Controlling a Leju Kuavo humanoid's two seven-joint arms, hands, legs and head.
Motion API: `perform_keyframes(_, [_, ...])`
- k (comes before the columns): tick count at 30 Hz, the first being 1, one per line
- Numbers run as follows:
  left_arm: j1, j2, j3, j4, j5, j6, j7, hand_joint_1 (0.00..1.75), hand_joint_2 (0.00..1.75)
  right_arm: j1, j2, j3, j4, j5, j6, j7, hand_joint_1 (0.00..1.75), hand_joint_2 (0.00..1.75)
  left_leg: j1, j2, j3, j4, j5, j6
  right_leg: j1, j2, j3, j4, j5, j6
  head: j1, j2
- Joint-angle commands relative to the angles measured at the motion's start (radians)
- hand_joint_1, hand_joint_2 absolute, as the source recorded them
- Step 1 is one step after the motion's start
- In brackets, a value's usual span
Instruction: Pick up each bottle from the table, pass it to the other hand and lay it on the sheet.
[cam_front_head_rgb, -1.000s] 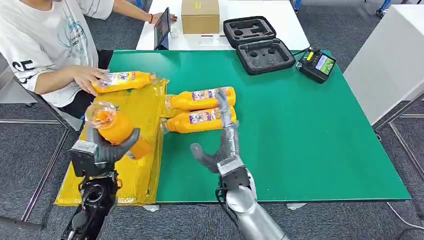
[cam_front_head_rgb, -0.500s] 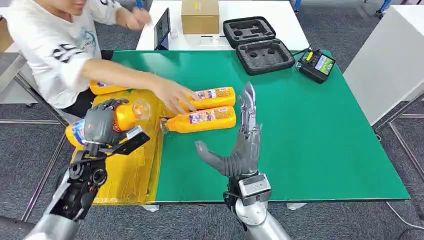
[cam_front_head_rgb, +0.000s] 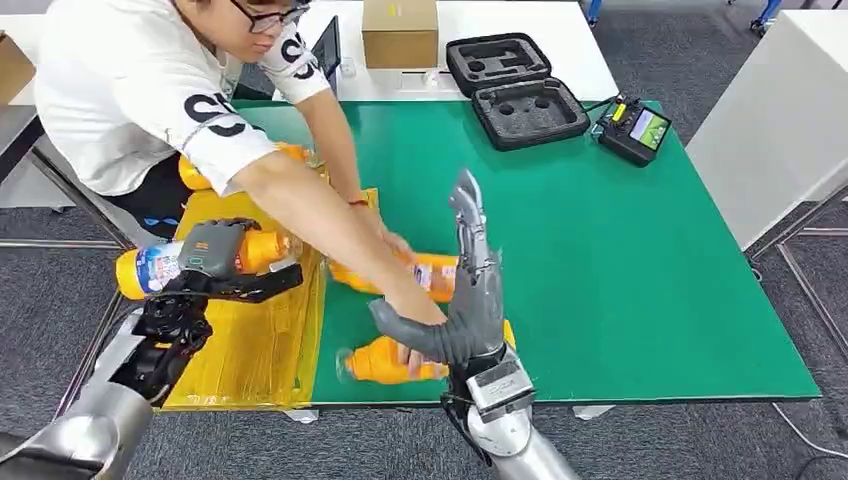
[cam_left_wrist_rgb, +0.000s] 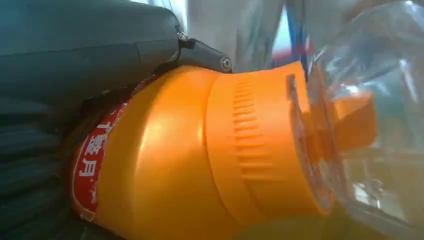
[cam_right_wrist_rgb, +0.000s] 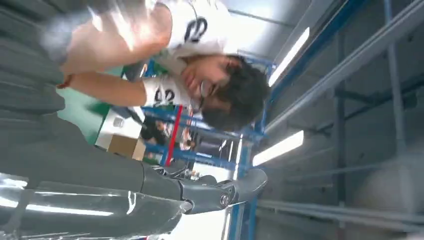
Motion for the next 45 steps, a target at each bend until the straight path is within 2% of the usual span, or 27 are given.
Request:
perform_keyframes(1, [-0.141,-0.026,-0.030,0.292,0.016,-0.114,0.004,1.75,1.75,-0.046,0.008,0.003,0.086,0.004,0.006,0.002,0.00,1.75,0.001,-0.001,0.001,0.000,0.000,-0.001,0.001,-0.001,0.002,0.000,-0.001,-0.001,0.000,0.000])
perform_keyframes(7, [-0.160,-0.024,-0.027,0.362,0.019,-0.201,0.017,1.75,1.75,-0.047,0.011,-0.012,0.096,0.002,0.023,0.002,0.00,1.75,0.001,-0.001,0.002,0.000,-0.001,-0.001,0.001,0.000,0.003,0.000,-0.001,0.000,0.000,0.000])
perform_keyframes(16, [-0.143,-0.038,-0.011,0.385,0.045,-0.248,-0.018,1.73,1.75,-0.046,0.012,-0.016,0.101,0.008,0.025,0.002,0.00,1.75,0.000,0.000,0.003,-0.001,-0.001,-0.001,0.000,0.001,0.003,0.000,0.000,0.000,0.000,0.000])
perform_keyframes(17, [-0.138,-0.045,0.000,0.385,0.059,-0.254,-0.029,1.10,1.75,-0.043,0.013,-0.018,0.101,0.011,0.024,0.002,0.00,1.75,0.000,0.000,0.004,-0.001,-0.001,-0.001,0.000,0.001,0.005,-0.001,-0.001,0.000,0.000,0.000])
perform_keyframes(18, [-0.134,-0.049,0.009,0.386,0.072,-0.264,-0.040,0.00,1.75,-0.038,0.013,-0.018,0.098,0.013,0.024,0.002,0.00,1.75,0.000,0.000,0.005,-0.001,-0.001,-0.001,0.000,0.001,0.005,-0.001,-0.001,0.000,0.000,0.000])
perform_keyframes(22, [-0.136,-0.062,0.059,0.397,0.143,-0.338,-0.087,0.00,1.75,-0.039,0.010,-0.020,0.105,0.017,0.023,0.002,0.00,1.75,0.000,0.000,0.006,-0.002,-0.001,-0.001,0.000,0.001,0.006,-0.001,-0.001,0.000,0.000,0.000])
perform_keyframes(23, [-0.137,-0.064,0.074,0.400,0.162,-0.356,-0.096,0.00,0.00,-0.040,0.009,-0.021,0.108,0.019,0.019,0.002,0.00,1.75,0.000,0.000,0.008,-0.002,-0.001,-0.001,0.000,0.001,0.008,-0.002,-0.001,-0.001,0.000,0.000])
perform_keyframes(30, [-0.140,-0.065,0.093,0.406,0.189,-0.386,-0.111,0.00,0.00,-0.040,0.010,-0.023,0.112,0.017,0.020,0.002,0.00,1.75,0.000,-0.001,0.008,-0.002,0.000,-0.001,0.000,0.000,0.009,-0.001,0.000,0.000,0.000,0.000])
perform_keyframes(33, [-0.145,-0.072,0.157,0.414,0.267,-0.433,-0.114,0.00,0.00,-0.041,0.010,-0.029,0.121,0.022,0.017,0.002,0.00,1.75,0.000,0.000,0.009,-0.002,0.000,-0.001,0.000,0.000,0.009,-0.001,0.000,0.000,0.000,0.000])
perform_keyframes(36, [-0.147,-0.089,0.274,0.425,0.405,-0.497,-0.118,0.00,0.00,-0.042,0.013,-0.037,0.132,0.026,0.014,0.002,0.00,1.75,0.000,-0.001,0.010,-0.002,0.000,-0.001,-0.001,0.000,0.010,-0.001,0.000,0.000,0.000,0.000])
perform_keyframes(41, [-0.147,-0.089,0.274,0.425,0.405,-0.497,-0.118,0.00,0.00,-0.042,0.013,-0.037,0.132,0.026,0.014,0.002,0.00,1.75,0.000,-0.001,0.012,-0.003,0.000,-0.001,-0.001,-0.001,0.012,-0.002,0.000,0.000,0.000,0.000])
perform_keyframes(45, [-0.146,-0.108,0.419,0.421,0.574,-0.499,-0.084,0.00,0.00,-0.040,0.020,-0.051,0.152,0.038,0.010,0.002,0.00,1.75,-0.001,0.000,0.012,-0.002,0.000,0.000,-0.001,0.000,0.012,-0.002,0.000,0.000,0.000,0.000])
